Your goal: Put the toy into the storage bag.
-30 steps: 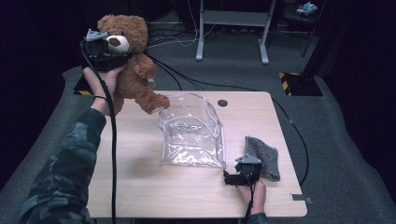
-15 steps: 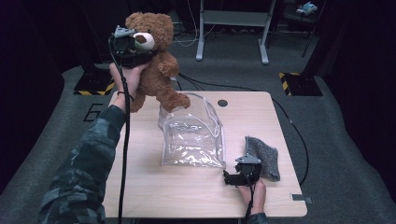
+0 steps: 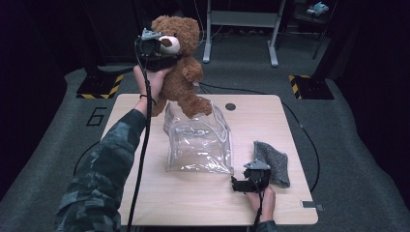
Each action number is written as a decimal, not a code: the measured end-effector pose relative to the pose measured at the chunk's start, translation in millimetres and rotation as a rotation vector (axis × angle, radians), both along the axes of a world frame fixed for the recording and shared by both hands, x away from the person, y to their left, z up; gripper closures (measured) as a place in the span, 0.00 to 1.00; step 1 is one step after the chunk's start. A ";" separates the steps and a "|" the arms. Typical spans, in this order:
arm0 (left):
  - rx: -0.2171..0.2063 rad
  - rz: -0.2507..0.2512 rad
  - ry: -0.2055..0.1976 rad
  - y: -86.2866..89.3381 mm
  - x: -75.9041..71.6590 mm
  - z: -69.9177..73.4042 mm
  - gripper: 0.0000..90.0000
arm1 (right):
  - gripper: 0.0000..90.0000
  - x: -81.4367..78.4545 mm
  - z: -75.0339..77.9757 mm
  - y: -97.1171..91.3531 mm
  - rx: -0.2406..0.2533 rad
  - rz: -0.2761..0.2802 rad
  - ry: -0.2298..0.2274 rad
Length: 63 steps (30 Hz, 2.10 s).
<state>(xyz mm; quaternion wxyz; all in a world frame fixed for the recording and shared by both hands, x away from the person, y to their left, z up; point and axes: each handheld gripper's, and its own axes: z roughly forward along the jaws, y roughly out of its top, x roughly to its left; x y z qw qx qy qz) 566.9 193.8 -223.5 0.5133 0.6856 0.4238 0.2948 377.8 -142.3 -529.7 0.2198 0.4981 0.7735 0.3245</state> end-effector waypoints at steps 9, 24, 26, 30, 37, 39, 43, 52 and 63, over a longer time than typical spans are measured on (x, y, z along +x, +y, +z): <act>-0.018 -0.033 0.021 -22.2 6.0 -7.4 0.54 | 0.02 -0.2 0.0 0.1 -0.001 0.000 -0.001; -0.059 -0.060 0.038 -40.9 11.6 -11.6 0.54 | 0.02 0.1 -0.4 0.1 0.002 0.000 -0.006; -0.057 -0.065 0.037 -43.7 11.5 -10.9 0.54 | 0.02 0.0 -0.4 0.1 0.002 0.000 -0.006; -0.072 -0.074 0.041 -50.2 11.0 -10.2 0.54 | 0.02 0.1 -0.5 0.1 0.001 -0.001 -0.007; -0.055 -0.080 0.062 -52.2 11.2 -21.5 0.54 | 0.02 0.0 -0.4 0.0 0.002 0.000 -0.007; -0.059 -0.077 0.071 -50.7 11.1 -24.9 0.54 | 0.02 0.0 -0.4 0.0 0.002 0.000 -0.007; -0.060 -0.080 0.085 -47.3 7.9 -35.4 0.53 | 0.02 -0.1 -0.4 0.1 0.002 -0.001 -0.007; -0.057 -0.105 0.107 -43.6 -1.3 -52.9 0.52 | 0.02 -0.1 -0.5 0.1 0.001 -0.002 -0.008; -0.063 -0.120 0.175 -42.4 -5.2 -77.6 0.50 | 0.02 -0.1 -0.4 -0.1 -0.004 -0.004 -0.008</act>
